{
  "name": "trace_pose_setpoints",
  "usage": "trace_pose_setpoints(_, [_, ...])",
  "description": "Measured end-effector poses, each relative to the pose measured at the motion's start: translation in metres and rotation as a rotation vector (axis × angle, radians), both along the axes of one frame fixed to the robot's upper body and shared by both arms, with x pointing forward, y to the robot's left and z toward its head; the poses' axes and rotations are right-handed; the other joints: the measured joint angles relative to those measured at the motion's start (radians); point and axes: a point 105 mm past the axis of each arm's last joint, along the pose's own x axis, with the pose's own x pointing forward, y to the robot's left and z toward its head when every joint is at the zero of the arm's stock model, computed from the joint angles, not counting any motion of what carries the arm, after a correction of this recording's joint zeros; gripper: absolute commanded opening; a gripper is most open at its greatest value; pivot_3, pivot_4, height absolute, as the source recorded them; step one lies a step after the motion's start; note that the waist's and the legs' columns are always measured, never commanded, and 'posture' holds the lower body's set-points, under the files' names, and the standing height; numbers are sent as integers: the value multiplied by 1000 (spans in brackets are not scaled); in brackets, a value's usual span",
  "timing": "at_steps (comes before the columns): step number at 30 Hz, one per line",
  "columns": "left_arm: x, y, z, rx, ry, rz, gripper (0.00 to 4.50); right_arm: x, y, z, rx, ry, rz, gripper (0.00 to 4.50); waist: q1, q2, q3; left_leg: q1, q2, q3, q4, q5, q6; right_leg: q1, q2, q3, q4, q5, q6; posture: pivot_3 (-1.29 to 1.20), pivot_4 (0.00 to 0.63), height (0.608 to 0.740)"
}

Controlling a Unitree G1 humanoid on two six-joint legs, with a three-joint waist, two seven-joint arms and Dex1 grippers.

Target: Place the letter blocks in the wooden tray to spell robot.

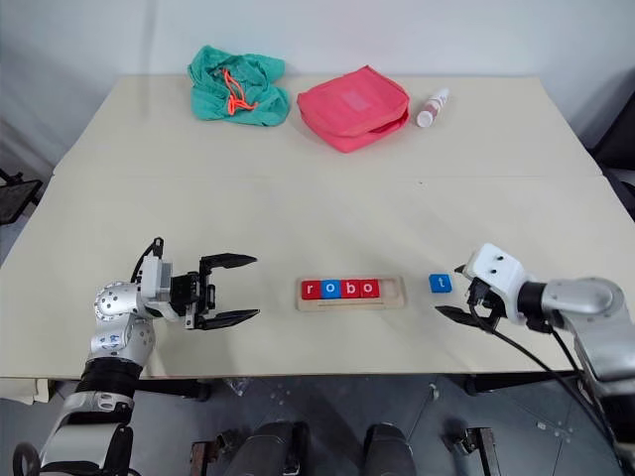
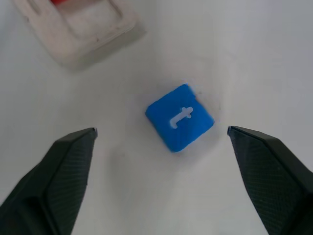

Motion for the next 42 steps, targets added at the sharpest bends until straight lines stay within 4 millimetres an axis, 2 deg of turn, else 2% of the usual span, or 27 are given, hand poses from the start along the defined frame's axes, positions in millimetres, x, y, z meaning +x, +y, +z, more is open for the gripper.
trace_pose_setpoints(8, [-5,2,-3,0,1,8,4500,26,-2,3,-112,32,136,4461,2,0,0,-1,0,-2,2,0,0,1,0,-2,0,0,0,0,150,740])
trace_pose_setpoints(11, [-8,3,-4,0,-2,19,4500,28,-2,2,-135,57,177,3849,4,0,0,-1,0,-3,4,0,0,2,0,-3,0,0,0,0,150,740])
trace_pose_setpoints(18, [-10,5,-6,4,4,36,4500,21,1,-2,-144,96,232,1512,4,0,0,-4,0,-5,9,0,0,2,0,-4,0,0,0,0,150,740])
trace_pose_setpoints(23, [-10,6,-6,8,3,36,4500,22,8,2,-147,87,223,1478,3,0,0,-5,1,-4,9,0,0,1,0,-4,1,0,0,0,150,740])
trace_pose_setpoints(34, [-10,10,-2,24,-4,23,4500,9,75,39,-26,101,317,1478,5,1,0,-6,0,-6,10,0,0,0,0,-4,1,0,0,0,150,740])
trace_pose_setpoints(42, [-10,12,-1,20,-8,34,4500,3,85,22,-48,177,358,1478,3,1,0,-7,0,-6,10,0,0,0,0,-4,1,0,0,0,150,740])
